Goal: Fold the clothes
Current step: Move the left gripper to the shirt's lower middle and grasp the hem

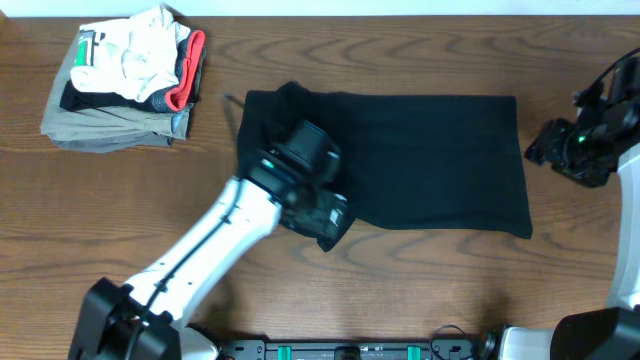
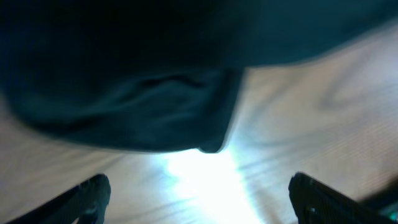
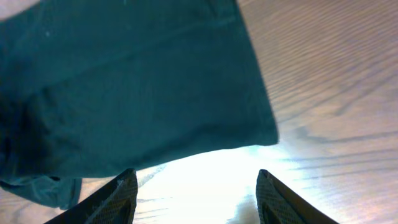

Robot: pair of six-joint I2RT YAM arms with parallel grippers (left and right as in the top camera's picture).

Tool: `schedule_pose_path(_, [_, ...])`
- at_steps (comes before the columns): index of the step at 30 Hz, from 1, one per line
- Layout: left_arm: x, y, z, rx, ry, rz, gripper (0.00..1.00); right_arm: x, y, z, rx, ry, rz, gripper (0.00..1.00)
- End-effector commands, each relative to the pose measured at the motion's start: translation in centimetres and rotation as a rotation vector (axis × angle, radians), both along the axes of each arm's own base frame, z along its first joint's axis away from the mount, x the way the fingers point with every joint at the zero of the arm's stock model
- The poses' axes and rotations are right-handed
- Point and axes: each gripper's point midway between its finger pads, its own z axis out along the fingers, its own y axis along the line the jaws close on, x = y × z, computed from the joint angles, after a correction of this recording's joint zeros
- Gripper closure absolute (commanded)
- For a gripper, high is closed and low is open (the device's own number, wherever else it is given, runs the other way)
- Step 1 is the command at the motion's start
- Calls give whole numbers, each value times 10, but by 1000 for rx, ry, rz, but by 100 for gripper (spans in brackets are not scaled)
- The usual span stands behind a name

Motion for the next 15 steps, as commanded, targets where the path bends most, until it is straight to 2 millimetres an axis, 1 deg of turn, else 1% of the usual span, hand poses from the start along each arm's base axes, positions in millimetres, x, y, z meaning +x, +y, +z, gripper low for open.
schedule_pose_path(1, [-11,-13,-15,49,-42,-210,7,-4,12,-12,42,16,9,42])
schedule_pose_path(4, [-9,-9,-31,136,-43,-243,8,-3,13,-17,41,19,21,43])
schedule_pose_path(7, [-17,-9,-47,151,17,-294,14,-3,13,-17,36,14,32,44])
schedule_pose_path(10, [-22,-7,-66,180,70,-354,18,-1,12,-17,31,8,31,44])
schedule_pose_path(13, [-28,-6,-83,194,128,-385,19,0,12,-17,30,3,31,44])
schedule_pose_path(15, [-32,-7,-90,192,157,-395,19,0,12,-17,30,3,31,44])
